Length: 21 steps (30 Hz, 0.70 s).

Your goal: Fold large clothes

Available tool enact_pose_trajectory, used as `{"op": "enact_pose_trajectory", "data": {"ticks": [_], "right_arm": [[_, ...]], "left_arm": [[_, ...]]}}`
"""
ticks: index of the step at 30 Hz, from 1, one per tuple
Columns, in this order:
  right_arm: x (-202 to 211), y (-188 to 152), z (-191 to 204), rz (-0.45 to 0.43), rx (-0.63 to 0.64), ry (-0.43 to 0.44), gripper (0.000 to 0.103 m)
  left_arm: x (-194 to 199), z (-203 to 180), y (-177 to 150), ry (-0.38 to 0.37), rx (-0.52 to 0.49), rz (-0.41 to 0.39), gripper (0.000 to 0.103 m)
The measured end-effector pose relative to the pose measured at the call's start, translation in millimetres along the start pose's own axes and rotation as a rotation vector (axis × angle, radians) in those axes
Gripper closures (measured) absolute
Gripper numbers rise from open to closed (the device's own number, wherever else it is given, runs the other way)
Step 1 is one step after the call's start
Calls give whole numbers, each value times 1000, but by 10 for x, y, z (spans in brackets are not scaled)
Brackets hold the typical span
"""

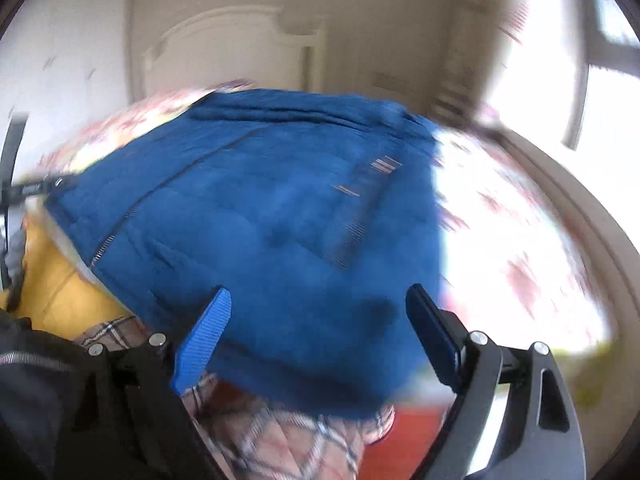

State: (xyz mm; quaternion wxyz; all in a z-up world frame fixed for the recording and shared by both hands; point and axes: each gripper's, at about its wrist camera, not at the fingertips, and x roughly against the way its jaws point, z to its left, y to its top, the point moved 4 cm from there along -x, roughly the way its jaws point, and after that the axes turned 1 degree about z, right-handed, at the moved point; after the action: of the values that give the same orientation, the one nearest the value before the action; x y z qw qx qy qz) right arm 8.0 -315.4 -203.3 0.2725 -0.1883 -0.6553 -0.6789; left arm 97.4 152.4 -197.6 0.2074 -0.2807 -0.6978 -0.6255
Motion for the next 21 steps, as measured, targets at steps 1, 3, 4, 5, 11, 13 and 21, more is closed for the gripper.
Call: {"op": "enact_pose_trajectory", "data": {"ticks": [1,3,4,5,11,13,21], "right_arm": [[55,-118,-162,3,-71,29,15],[55,-322,-400,17,-190,79,15],[3,-398,-477,24,-247,125,15],[-43,-438,-505,24,-273,156,15],[-330,-422,-254,5,-228,291,26],[-391,-409,-283,4,-234,283,27],[-390,-423,-321,-57,-303,362,60]], "left_arm": [[1,43,-24,-10,10,9,5],[-26,96,-73,-62,30,22,5],[-20,91,-87,-69,28,22,5],[-28,68,-87,-76,21,23,5],[-54,-78,-83,-76,-27,26,5],[-48,-92,-92,-82,-33,22,8],[118,-199,-59,-146,-65,-11,61]]}}
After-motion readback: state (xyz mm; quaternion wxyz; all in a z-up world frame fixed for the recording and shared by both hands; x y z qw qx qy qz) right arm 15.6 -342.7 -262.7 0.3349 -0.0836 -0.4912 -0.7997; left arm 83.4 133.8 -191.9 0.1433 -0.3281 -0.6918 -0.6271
